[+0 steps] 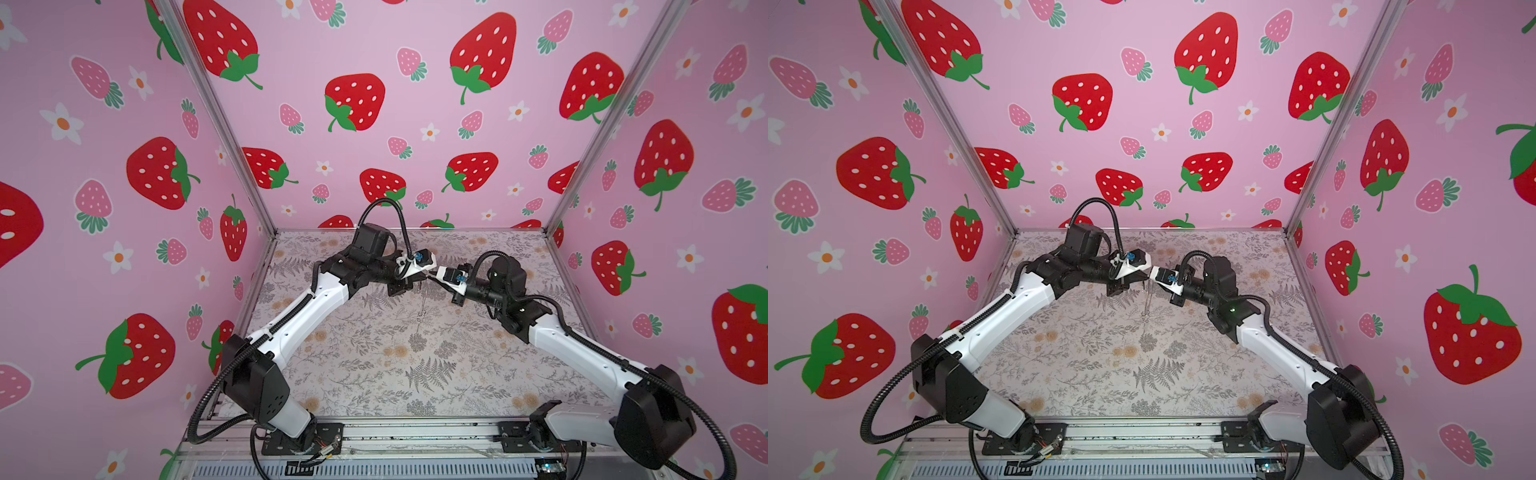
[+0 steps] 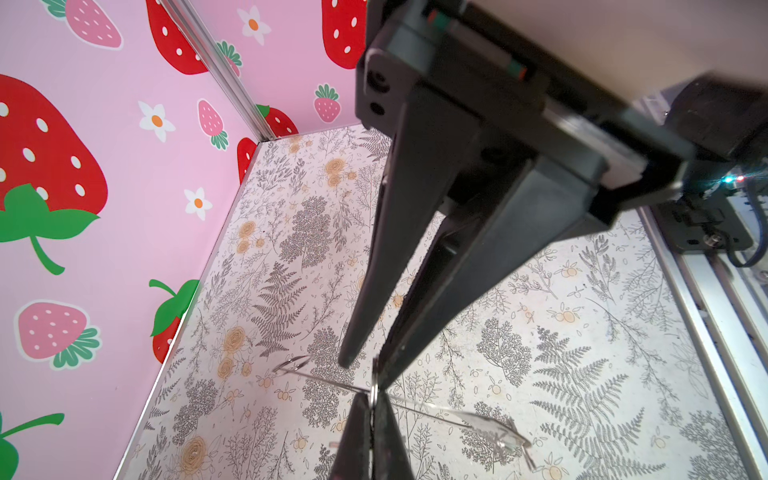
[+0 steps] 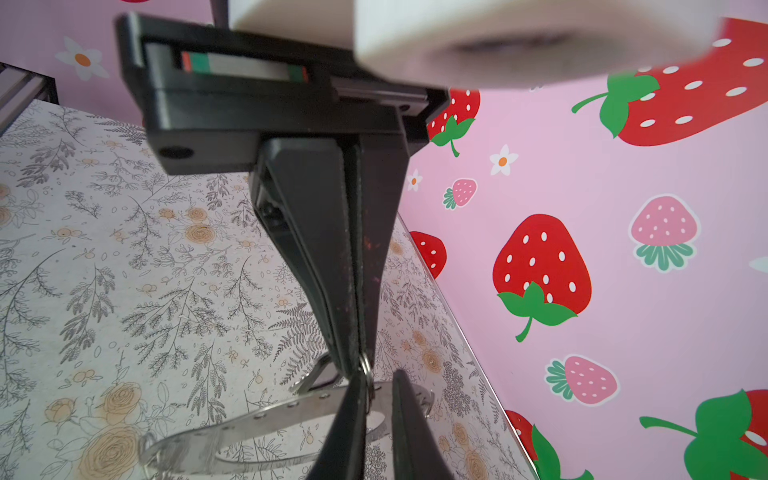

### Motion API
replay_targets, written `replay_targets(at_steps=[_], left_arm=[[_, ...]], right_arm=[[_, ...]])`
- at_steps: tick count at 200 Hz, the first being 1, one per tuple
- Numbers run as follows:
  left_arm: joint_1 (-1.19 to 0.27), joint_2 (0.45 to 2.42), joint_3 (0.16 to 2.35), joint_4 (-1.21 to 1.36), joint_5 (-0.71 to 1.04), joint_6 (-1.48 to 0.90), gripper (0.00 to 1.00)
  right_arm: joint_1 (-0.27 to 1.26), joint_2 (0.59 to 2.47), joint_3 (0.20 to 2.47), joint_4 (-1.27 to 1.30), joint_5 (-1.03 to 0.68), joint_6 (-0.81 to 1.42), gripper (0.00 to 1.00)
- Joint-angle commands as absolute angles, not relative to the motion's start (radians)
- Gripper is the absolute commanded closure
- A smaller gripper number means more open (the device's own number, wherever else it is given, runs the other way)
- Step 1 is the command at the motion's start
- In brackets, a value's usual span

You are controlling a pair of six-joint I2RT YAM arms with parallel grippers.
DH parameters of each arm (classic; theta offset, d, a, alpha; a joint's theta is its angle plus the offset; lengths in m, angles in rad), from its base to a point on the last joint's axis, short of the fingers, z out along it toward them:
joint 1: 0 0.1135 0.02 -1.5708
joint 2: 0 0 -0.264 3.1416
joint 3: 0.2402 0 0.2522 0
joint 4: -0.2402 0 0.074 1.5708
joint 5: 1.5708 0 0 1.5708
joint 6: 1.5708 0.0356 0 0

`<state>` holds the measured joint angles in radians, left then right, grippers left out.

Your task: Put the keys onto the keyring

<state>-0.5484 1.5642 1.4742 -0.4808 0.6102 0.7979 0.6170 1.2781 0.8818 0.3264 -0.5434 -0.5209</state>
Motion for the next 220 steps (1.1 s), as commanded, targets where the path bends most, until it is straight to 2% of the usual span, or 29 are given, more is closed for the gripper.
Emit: replay_targets(at_steps=[1,43,91,115,118,124,130,141,177,190,220], left_arm=[[-0.56,1.53,1.482,-0.502,0.664,0.828,1.0],[-0.568,1.528,1.477,-0.49,0.672,0.833,1.0],[-0.568,1.506,1.44,-0.417,0.699,0.809,1.0],[-0.563,1.497,1.421,-0.39,0.711,0.797,1.0],[-0.561,1.497,1.419,-0.388,0.712,0.796,0.97],[-0.556,1.493,1.411,-0.379,0.707,0.788,0.79],[-0.549,1.488,1.398,-0.363,0.698,0.773,0.66],[-0.529,1.478,1.371,-0.333,0.692,0.747,0.55],[-0.479,1.465,1.304,-0.229,0.729,0.662,0.54],[-0.476,1.469,1.298,-0.198,0.739,0.641,0.58],[-0.477,1.488,1.291,-0.145,0.739,0.609,0.58]], right_arm=[[0.609,1.287,0.914,0.331,-0.548,-0.513,0.85],[0.609,1.305,0.937,0.289,-0.578,-0.518,0.87],[0.609,1.328,0.956,0.248,-0.62,-0.518,1.0],[0.603,1.323,0.94,0.279,-0.637,-0.501,1.0],[0.602,1.322,0.936,0.287,-0.639,-0.495,1.0],[0.598,1.316,0.926,0.311,-0.642,-0.483,1.0],[0.592,1.312,0.916,0.338,-0.649,-0.468,1.0],[0.578,1.304,0.897,0.393,-0.664,-0.432,1.0],[0.56,1.289,0.842,0.568,-0.724,-0.344,1.0],[0.559,1.294,0.836,0.592,-0.746,-0.333,1.0],[0.557,1.296,0.827,0.628,-0.762,-0.323,1.0]])
